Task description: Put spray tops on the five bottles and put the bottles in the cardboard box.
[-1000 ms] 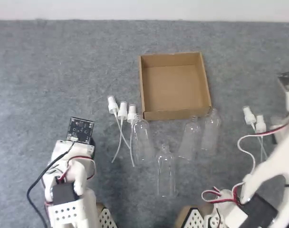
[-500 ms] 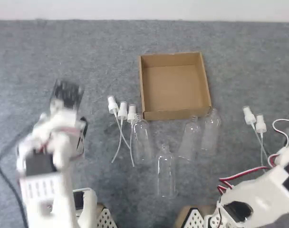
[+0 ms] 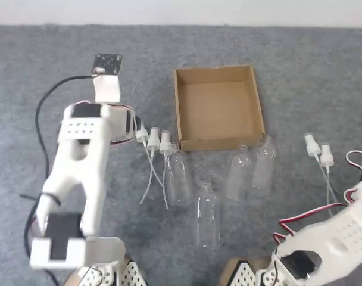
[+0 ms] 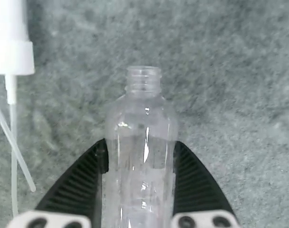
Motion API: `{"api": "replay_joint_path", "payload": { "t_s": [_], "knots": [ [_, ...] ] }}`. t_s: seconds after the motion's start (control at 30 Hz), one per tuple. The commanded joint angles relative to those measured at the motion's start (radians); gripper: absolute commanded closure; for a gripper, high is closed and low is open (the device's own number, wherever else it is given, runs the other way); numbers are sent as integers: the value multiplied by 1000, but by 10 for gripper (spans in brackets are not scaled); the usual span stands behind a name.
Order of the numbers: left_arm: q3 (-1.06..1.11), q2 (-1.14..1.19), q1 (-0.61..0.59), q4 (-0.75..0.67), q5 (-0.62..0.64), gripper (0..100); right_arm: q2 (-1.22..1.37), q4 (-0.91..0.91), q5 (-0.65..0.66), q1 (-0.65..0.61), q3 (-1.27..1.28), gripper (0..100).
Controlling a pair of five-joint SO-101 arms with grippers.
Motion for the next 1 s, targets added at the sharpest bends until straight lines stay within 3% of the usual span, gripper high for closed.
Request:
{"api": "replay_joint_path", "payload": {
  "t_s": [0.0, 0.4, 0.53, 0.97],
  "knots": [
    [-71, 74, 8, -81, 58, 791, -7, -16, 12, 1, -54, 989],
    [-255, 365, 15, -112, 115, 792, -5, -15, 14, 1, -54, 989],
    [-302, 440, 6, -104, 106, 850, -5, -15, 14, 5, -54, 989],
    [-320, 374, 2, 51, -35, 990, -5, -7, 12, 5, -54, 988]
  ]
}}
